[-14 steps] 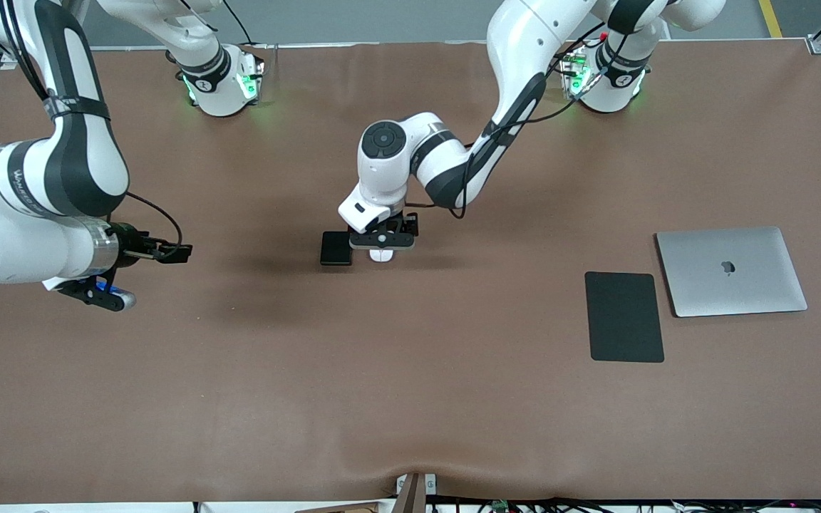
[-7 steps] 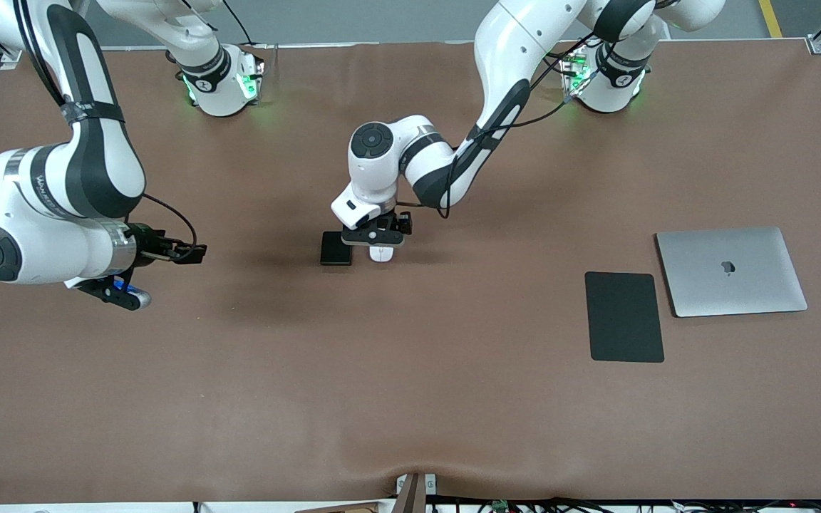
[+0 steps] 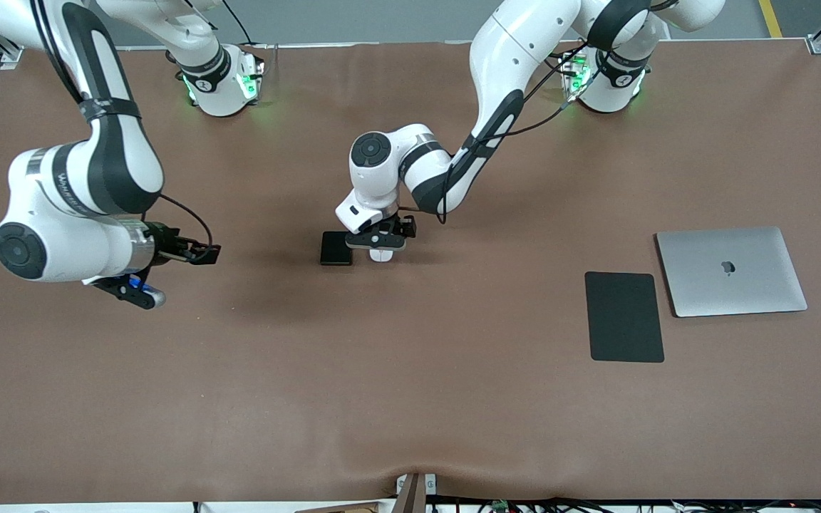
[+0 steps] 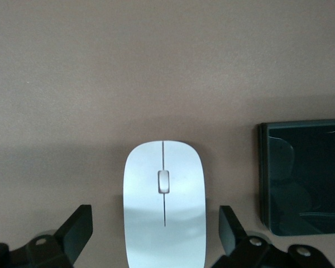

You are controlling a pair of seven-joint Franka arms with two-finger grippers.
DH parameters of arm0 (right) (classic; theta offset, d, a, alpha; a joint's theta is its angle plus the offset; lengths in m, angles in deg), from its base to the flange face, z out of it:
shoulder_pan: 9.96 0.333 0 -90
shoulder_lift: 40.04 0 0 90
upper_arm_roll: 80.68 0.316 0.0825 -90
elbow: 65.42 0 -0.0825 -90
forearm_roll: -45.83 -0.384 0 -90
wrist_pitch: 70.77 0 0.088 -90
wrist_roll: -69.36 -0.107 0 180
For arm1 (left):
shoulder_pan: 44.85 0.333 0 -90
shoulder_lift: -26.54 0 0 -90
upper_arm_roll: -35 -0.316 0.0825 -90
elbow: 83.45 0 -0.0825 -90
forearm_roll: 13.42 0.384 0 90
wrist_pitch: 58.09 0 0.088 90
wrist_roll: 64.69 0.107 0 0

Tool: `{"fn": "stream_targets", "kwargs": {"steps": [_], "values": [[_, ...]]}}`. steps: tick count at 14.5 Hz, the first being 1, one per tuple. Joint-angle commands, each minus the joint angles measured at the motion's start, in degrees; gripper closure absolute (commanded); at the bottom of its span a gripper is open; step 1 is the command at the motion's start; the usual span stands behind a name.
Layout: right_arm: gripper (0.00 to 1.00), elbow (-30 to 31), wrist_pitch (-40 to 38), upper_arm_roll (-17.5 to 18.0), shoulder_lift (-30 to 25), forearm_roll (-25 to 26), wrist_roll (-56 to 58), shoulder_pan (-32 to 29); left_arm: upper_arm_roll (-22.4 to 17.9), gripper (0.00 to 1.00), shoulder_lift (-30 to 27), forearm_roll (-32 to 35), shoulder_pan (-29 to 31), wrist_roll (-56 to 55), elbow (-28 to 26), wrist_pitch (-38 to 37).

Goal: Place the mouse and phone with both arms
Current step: 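Lower the left gripper over the white mouse while the right gripper approaches the phone, then grasp the mouse with the left gripper while the right gripper grasps the phone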

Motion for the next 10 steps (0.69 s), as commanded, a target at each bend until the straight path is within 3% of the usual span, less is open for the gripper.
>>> {"fn": "stream_targets", "kwargs": {"steps": [1,8,9,10], "values": [[0.00,1.93,1.55,-0.27,-0.69,-1.22,-1.11,1.17,-0.49,0.00,1.69,1.79,-1.68,-2.10,1.72,0.12],[0.00,4.91,6.73,-0.36,-0.43,-1.48,-5.16,7.06,-0.49,0.00,2.74,1.70,-2.12,-2.10,1.72,0.12],[0.00,6.23,8.31,-0.27,-0.51,-1.48,-5.16,7.50,-0.49,0.14,2.66,1.35,-2.04,-2.19,1.81,0.12],[0.00,7.20,9.46,-0.27,-0.60,-1.40,-5.16,7.68,-0.49,0.40,2.57,1.00,-1.95,-2.36,1.81,0.12]]}}
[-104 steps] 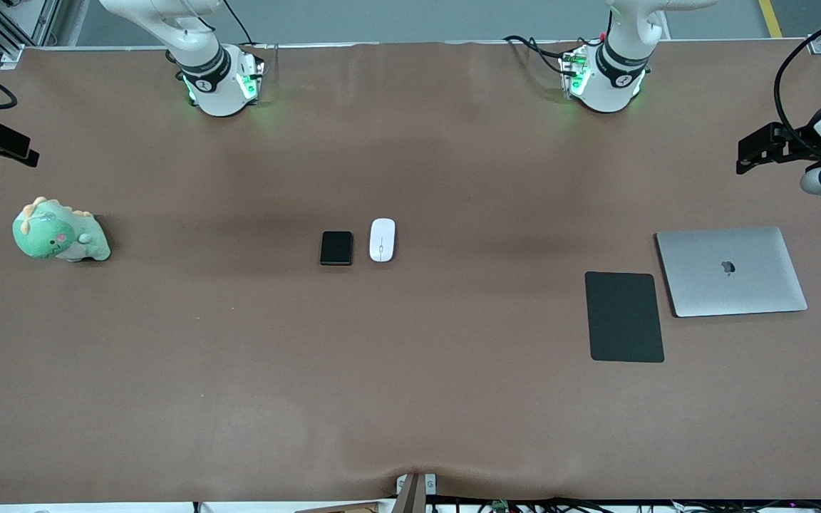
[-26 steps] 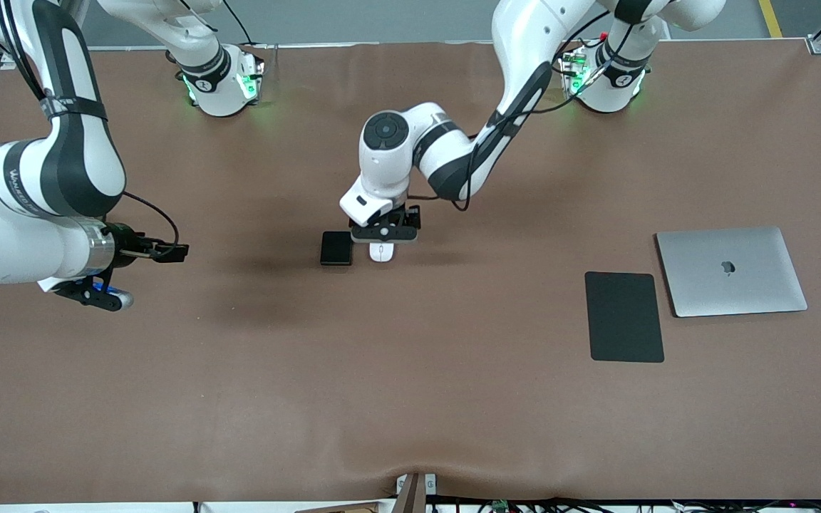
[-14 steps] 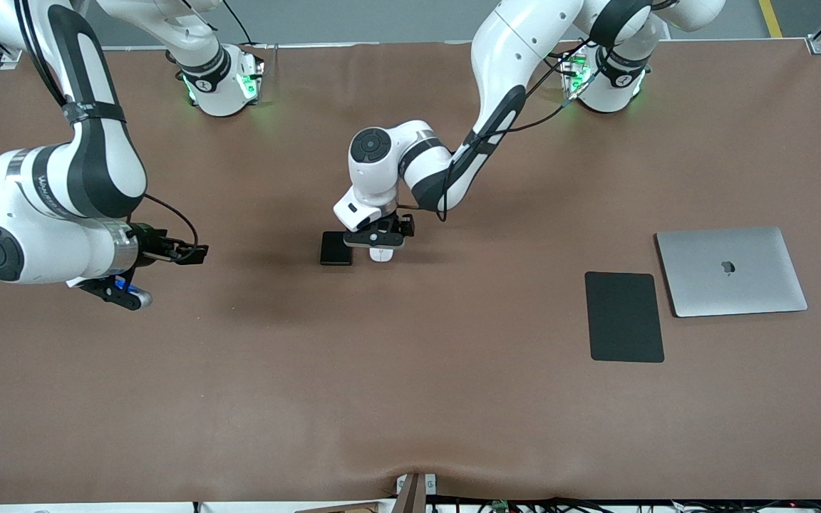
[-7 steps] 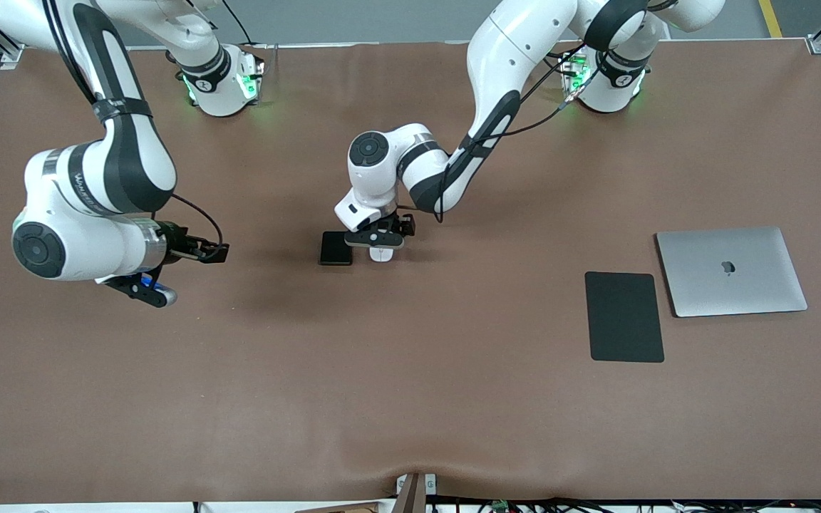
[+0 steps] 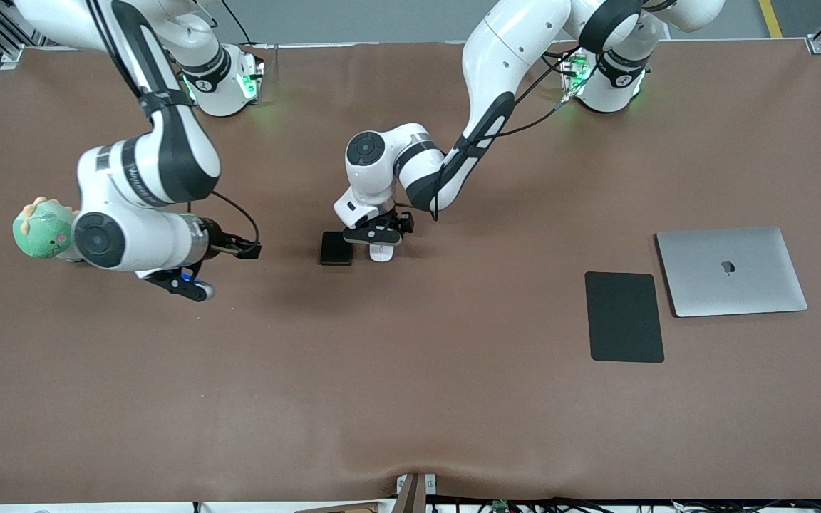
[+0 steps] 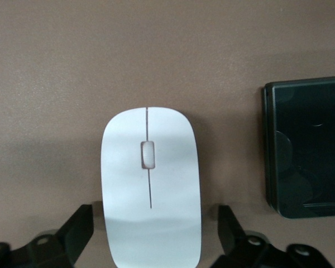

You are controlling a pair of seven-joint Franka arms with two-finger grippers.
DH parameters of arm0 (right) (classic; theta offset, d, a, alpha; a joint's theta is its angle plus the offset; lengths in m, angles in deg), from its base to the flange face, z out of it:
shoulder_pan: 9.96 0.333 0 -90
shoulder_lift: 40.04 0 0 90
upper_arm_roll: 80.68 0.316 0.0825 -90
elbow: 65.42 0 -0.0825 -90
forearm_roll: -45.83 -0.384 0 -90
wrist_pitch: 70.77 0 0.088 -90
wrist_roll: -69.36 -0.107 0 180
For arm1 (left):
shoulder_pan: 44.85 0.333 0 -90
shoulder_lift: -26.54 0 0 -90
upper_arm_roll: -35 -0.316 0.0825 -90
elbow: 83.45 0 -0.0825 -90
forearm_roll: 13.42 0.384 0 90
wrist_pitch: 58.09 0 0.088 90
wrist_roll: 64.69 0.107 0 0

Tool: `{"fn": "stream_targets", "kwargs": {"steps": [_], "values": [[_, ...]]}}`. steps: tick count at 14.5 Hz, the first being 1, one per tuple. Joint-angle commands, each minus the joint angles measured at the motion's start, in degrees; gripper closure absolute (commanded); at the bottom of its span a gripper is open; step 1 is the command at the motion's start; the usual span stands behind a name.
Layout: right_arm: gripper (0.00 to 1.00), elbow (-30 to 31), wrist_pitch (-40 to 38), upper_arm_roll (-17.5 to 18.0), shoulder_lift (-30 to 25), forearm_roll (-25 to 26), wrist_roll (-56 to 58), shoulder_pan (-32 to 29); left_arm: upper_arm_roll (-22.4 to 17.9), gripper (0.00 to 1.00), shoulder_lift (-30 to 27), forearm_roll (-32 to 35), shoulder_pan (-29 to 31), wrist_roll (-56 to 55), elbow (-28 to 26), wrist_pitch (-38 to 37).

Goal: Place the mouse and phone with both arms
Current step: 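Grasp the mouse with the left gripper while the right gripper grasps the phone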

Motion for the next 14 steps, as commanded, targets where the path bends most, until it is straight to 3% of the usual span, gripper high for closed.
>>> {"fn": "stream_targets", "kwargs": {"steps": [1,2,8,14], "values": [[0.00,3.18,3.46,-0.40,-0.63,-1.04,-0.51,0.84,-0.38,0.70,0.81,0.64,-0.29,-2.19,1.79,0.12],[0.00,3.18,3.90,-0.40,-0.45,-1.04,-0.51,1.45,-0.38,1.00,0.64,0.29,-0.20,-2.01,1.79,0.03],[0.00,5.55,9.17,-0.40,-0.19,-1.04,0.37,3.56,-0.38,1.00,-1.99,-0.15,0.68,-2.01,1.44,-1.19],[0.00,13.37,22.08,-0.22,0.16,-1.13,0.72,8.21,-0.29,1.00,-7.35,-0.15,6.12,-1.48,1.17,-5.67]]}}
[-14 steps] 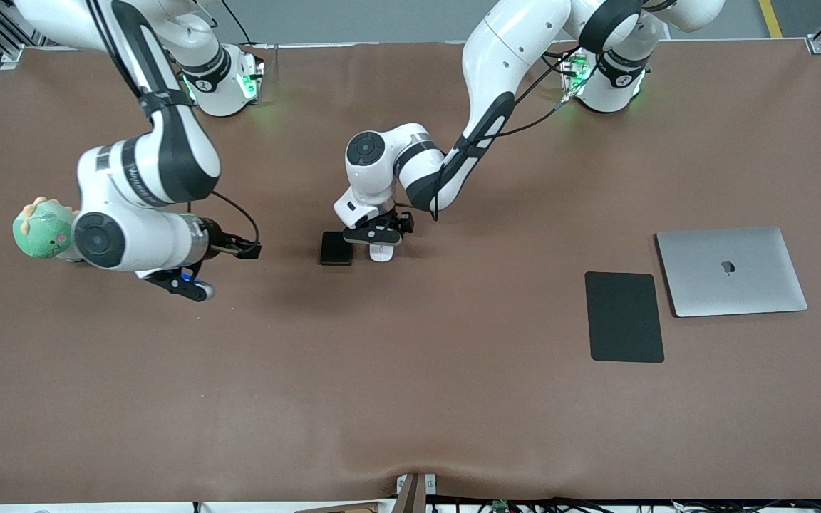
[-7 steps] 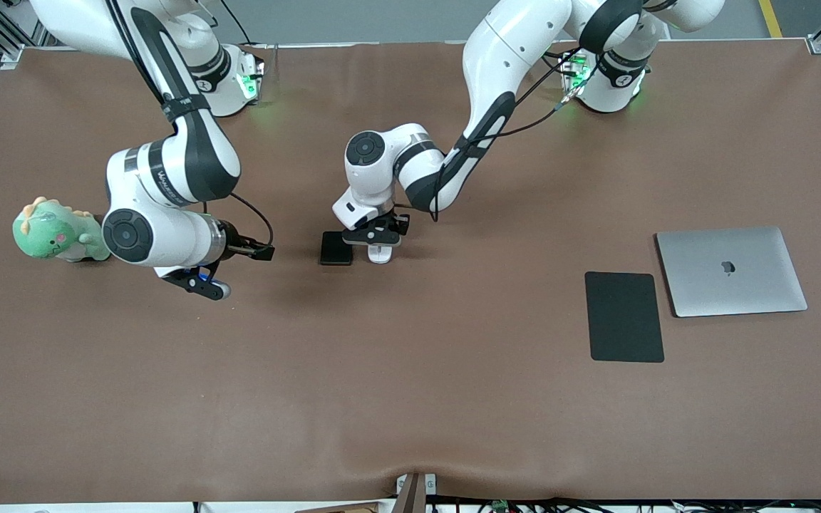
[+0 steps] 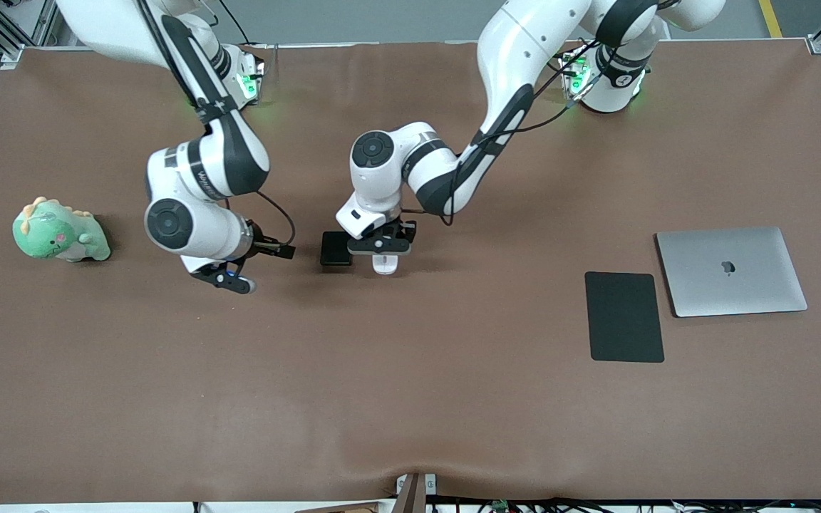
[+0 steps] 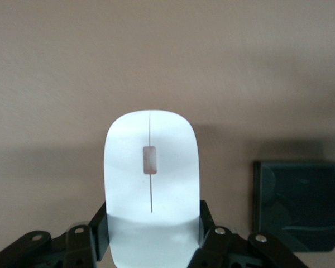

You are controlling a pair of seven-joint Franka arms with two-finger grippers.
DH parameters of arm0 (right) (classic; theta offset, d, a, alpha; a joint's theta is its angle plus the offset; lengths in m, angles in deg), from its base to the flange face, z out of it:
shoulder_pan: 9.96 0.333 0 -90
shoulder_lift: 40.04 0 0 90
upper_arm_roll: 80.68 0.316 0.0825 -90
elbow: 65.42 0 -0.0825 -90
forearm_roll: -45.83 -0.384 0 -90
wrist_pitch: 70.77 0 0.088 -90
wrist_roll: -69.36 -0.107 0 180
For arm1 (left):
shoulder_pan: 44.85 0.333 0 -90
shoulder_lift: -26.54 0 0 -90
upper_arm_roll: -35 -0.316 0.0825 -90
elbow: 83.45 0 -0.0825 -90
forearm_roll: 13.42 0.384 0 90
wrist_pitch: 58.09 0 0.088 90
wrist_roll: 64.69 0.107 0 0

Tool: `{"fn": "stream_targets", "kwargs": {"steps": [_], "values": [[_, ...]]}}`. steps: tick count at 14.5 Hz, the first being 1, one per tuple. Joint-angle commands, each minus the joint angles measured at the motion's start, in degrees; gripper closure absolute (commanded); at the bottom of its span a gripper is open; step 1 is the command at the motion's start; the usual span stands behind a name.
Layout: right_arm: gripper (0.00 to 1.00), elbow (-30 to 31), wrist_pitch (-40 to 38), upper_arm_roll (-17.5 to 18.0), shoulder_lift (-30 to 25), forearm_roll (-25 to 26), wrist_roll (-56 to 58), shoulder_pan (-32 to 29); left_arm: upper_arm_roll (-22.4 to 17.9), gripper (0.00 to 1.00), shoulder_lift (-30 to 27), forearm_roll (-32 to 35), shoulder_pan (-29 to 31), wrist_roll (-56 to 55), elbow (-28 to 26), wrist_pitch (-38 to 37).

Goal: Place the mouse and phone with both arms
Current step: 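Grasp the mouse with the left gripper while the right gripper grasps the phone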

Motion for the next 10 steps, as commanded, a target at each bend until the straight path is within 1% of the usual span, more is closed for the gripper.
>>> {"fn": "stream_targets", "kwargs": {"steps": [1,3,4,7,9,10], "values": [[0.00,2.74,4.88,-0.35,-0.07,-1.11,0.62,3.07,0.05,1.00,-3.63,-0.11,3.02,-0.65,-0.96,-2.37],[0.00,3.18,6.47,-0.35,0.46,-1.11,0.97,3.52,0.31,1.00,-6.70,-0.11,6.27,-0.30,-1.57,-4.30],[0.00,3.19,7.87,-0.35,1.16,-1.02,1.66,4.74,0.57,1.00,-8.72,-0.11,8.20,0.48,-2.53,-4.92],[0.00,3.19,10.96,-0.35,3.27,-1.02,2.46,5.98,0.92,1.00,-15.13,-0.63,13.04,3.38,-7.18,-5.28],[0.00,3.19,12.62,-0.35,4.06,-1.02,2.46,7.20,0.93,1.00,-19.62,-1.86,16.55,8.11,-10.61,-7.81],[0.00,3.19,14.37,-0.35,4.93,-1.11,2.46,7.82,1.27,1.00,-21.90,-3.52,18.92,13.01,-12.20,-10.61]]}}
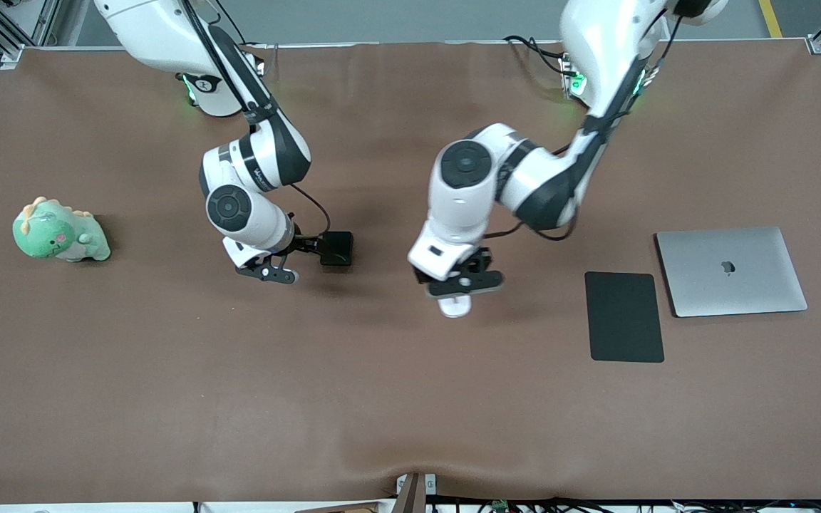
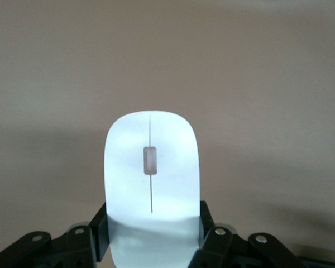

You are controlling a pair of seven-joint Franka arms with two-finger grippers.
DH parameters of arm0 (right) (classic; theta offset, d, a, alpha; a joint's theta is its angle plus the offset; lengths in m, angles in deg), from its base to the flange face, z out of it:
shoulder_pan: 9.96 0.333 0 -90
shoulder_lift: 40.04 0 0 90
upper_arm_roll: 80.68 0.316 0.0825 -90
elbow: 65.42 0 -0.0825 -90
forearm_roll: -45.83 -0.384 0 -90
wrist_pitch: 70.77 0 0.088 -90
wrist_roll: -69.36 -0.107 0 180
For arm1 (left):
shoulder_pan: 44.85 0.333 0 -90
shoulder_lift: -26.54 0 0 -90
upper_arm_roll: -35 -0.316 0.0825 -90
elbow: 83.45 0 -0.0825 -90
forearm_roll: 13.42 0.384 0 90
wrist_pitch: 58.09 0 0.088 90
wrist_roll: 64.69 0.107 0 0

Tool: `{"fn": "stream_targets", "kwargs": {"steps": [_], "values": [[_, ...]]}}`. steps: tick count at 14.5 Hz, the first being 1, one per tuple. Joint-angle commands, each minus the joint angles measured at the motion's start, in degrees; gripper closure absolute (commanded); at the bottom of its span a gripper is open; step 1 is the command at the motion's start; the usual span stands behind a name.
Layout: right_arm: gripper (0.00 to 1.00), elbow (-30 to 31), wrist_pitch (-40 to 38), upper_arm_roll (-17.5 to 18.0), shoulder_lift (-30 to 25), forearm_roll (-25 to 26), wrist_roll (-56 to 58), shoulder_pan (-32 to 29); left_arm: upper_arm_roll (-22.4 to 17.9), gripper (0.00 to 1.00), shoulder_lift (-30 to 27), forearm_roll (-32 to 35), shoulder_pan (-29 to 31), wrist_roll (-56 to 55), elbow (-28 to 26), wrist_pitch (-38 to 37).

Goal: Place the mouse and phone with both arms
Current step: 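Grasp the mouse with the left gripper while the right gripper grasps the phone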

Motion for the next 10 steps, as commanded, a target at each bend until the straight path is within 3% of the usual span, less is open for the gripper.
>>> {"fn": "stream_targets", "kwargs": {"steps": [1,5,10], "values": [[0.00,0.03,3.79,-0.34,1.97,-1.02,1.10,1.98,1.07,1.00,-8.91,-4.85,6.34,11.53,-7.76,-5.67],[0.00,0.03,6.61,-0.34,3.20,-1.02,1.10,3.74,1.07,1.00,-13.15,-7.25,16.36,29.21,-7.86,-15.17],[0.00,0.03,9.60,-0.16,5.31,-1.11,1.02,4.71,0.98,1.00,-13.42,-7.08,25.33,43.12,-8.38,-16.51]]}}
